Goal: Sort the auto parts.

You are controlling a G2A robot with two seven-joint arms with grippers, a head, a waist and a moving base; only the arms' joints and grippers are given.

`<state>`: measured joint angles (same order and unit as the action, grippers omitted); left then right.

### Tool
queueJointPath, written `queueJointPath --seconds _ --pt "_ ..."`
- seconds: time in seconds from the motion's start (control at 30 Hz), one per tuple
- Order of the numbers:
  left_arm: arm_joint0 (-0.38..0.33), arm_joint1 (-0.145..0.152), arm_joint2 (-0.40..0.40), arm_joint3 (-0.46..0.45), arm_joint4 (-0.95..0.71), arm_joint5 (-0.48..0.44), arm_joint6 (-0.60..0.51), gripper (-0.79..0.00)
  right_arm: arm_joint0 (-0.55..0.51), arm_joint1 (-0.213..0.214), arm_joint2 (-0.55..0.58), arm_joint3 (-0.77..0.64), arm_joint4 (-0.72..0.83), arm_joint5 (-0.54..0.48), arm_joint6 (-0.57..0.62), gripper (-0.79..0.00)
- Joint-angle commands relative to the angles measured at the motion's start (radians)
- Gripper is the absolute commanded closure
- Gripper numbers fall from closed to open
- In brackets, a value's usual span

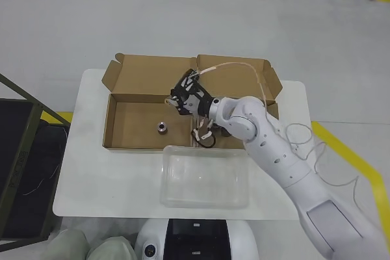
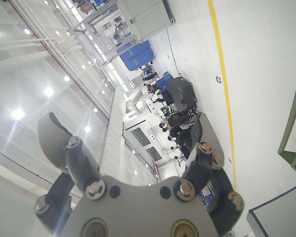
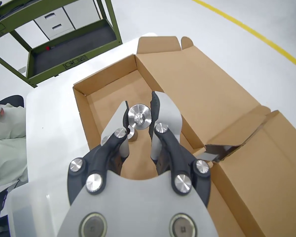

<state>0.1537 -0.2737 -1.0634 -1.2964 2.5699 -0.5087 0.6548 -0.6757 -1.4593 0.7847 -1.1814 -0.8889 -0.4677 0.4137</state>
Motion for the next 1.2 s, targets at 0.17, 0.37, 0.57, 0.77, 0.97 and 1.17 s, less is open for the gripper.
queueJointPath --seconds 0.17,0.37,0.57,0.77,0.97,1.17 --pt "0.0 0.0 0.0 0.0 0.0 0.0 0.0 -0.785 0.065 -0.04 -0.062 0.16 0.045 0.015 0.043 0.0" --pt "0.0 0.0 0.0 0.0 0.0 0.0 0.0 -0.785 0.11 -0.085 -0.13 0.274 0.05 0.021 0.037 0.0" --pt "0.0 0.0 0.0 0.0 0.0 0.0 0.0 -0.785 0.151 -0.132 -0.187 0.382 0.047 0.031 0.038 0.0" --pt "0.0 0.0 0.0 0.0 0.0 0.0 0.0 -0.785 0.185 -0.176 -0.227 0.467 0.037 0.041 0.04 0.0" --pt "0.0 0.0 0.0 0.0 0.0 0.0 0.0 -0.785 0.208 -0.212 -0.251 0.534 0.029 0.04 0.034 -0.043" --pt "0.0 0.0 0.0 0.0 0.0 0.0 0.0 -0.785 0.226 -0.242 -0.268 0.584 0.021 0.036 0.047 -0.132"
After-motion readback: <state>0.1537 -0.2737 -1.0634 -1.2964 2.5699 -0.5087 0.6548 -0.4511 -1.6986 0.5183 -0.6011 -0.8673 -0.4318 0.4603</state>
